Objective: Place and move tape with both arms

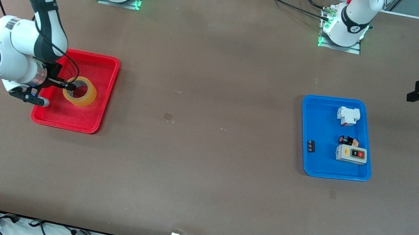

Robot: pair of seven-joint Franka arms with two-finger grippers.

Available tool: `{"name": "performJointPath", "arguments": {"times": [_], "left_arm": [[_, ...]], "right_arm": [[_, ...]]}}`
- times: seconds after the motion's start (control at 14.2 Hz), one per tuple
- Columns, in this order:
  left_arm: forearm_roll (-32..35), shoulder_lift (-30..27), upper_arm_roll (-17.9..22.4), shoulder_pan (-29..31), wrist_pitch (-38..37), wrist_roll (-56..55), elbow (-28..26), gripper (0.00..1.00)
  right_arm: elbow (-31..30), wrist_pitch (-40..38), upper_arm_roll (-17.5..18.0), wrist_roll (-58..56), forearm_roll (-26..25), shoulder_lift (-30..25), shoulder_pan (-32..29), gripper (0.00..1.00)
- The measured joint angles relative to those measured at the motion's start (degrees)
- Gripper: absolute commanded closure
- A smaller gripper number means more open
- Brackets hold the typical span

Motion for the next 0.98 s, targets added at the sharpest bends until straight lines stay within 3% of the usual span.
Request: {"name": "performJointPath", "arguments": {"times": [0.21,0.49,0.77,0.98], "left_arm": [[0.0,0.0,0.0,0.0,0.0,0.0,0.0,0.00],[0.0,0.0,0.0,0.0,0.0,0.0,0.0,0.00],[0.0,0.0,0.0,0.0,0.0,0.0,0.0,0.00],[0.0,0.0,0.0,0.0,0.0,0.0,0.0,0.00]], "right_arm": [[6.5,-10.3,0.1,-0.4,-0.5,-4.9,0.2,0.00],[23.6,-27.3,0.1,-2.2,-0.5,-8.1,0.2,0.00],[35.2,-32.6,0.3,-3.4,-0.5,-7.7,0.4,0.00],[38.6,-33.2,0.4,-3.6,-0.5,-7.5,1.0,0.00]]}}
